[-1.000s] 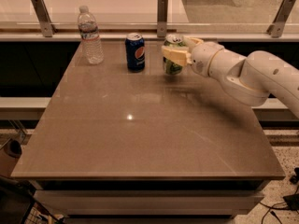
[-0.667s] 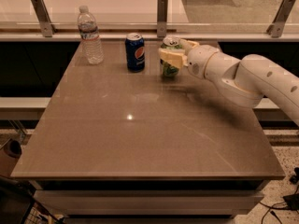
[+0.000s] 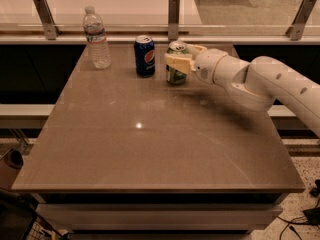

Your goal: Move green can near pepsi can

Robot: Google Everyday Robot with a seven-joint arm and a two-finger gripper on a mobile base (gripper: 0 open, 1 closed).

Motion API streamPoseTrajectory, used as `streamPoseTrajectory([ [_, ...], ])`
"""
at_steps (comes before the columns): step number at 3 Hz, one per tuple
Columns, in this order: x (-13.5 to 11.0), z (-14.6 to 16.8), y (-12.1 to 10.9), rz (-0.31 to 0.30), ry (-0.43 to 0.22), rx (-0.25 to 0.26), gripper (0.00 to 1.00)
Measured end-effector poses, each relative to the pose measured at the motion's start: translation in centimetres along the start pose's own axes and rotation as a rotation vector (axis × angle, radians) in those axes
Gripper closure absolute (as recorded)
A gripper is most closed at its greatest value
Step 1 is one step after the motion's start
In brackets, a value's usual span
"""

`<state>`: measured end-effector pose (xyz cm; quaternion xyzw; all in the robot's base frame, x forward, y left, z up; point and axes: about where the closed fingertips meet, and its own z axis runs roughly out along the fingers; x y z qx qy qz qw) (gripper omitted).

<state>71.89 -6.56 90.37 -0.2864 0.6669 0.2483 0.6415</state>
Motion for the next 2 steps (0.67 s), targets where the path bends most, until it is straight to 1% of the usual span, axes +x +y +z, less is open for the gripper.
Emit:
streamPoseTrajectory([
  [1,0.57,0.58,-0.17,0.017,0.017,-0.006,0.83],
  [2,0.51,0.73,0.02,0.016,0.016,-0.009,0.59],
])
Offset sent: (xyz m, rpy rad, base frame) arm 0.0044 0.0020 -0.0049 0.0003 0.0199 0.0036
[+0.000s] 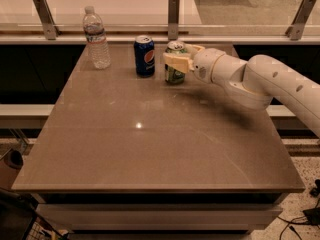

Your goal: Move green can near pepsi can

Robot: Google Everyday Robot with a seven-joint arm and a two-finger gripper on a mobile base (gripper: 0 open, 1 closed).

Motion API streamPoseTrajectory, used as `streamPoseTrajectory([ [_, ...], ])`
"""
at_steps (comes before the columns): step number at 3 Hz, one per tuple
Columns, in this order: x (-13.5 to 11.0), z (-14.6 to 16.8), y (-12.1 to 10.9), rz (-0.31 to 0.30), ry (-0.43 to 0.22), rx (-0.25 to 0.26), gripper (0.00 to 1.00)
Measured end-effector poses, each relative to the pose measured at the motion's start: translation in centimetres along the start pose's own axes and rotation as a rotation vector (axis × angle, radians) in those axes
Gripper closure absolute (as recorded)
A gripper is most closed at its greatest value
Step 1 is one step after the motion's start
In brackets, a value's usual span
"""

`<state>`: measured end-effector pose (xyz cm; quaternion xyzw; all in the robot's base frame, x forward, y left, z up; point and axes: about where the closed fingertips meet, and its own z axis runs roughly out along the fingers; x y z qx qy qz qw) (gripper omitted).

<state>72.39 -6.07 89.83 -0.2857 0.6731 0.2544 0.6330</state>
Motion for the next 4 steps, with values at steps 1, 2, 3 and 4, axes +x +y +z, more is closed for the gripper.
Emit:
streamPoseTrajectory([
  [1,-0.05,0.17,0.18,0.0,-0.001,-0.004,0.36],
  [2,-0.1,0.35,0.38,0.0,-0.001,-0.007,0.13],
  [3,-0.16,0.52,0.57,0.0,-0.002,-0.011,0.0],
  [4,-0.16,0.52,0.58,0.0,-0.002,-0.011,0.0],
])
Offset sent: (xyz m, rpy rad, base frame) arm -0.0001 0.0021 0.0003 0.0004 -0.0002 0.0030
